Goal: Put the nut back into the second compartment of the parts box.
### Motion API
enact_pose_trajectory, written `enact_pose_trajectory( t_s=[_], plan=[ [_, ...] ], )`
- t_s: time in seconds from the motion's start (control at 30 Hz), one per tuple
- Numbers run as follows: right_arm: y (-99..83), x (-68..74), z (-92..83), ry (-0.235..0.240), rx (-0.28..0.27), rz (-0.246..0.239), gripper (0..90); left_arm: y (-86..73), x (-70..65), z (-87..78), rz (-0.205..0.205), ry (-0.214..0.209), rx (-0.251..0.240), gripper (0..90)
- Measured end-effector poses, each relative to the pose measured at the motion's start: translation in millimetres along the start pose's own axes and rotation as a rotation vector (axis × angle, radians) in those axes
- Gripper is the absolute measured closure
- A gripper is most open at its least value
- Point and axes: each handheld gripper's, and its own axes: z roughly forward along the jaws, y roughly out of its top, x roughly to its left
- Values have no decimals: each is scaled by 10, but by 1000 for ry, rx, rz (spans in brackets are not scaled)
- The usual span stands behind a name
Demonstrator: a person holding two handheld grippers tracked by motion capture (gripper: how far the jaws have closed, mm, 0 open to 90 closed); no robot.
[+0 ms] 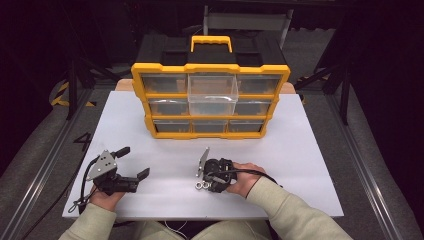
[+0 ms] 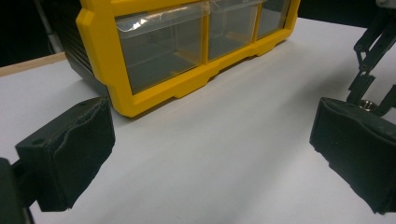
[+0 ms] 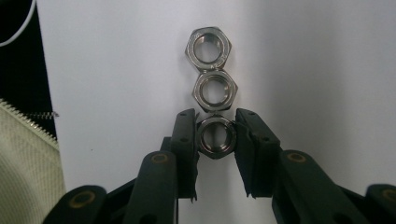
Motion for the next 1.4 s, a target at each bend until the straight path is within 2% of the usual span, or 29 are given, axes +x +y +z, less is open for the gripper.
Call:
enact_pose_trajectory(
  t_s=[0.03, 0.27, 0.37, 0.4, 0.67, 0.93, 1.4],
  plan=[
    [-1, 6, -33, 6, -10, 11, 699, 0, 1, 1, 0, 0, 1, 8],
    [31, 35, -364, -22, -29, -13, 699, -1, 0, 4, 0, 2, 0, 8],
    [45, 47, -497, -27, -38, -9, 699, -2, 0, 6, 0, 3, 2, 8],
    [45, 47, -497, -27, -38, -9, 699, -1, 1, 5, -1, 3, 2, 8],
    [101, 58, -794, -44, -40, -35, 699, -2, 3, 3, -3, 5, 4, 8],
    [190, 72, -1164, -59, -70, -56, 699, -2, 2, 2, -3, 5, 6, 9],
    [377, 76, -1725, -73, -64, -92, 699, -3, 5, 7, -5, 6, 6, 9]
  ],
)
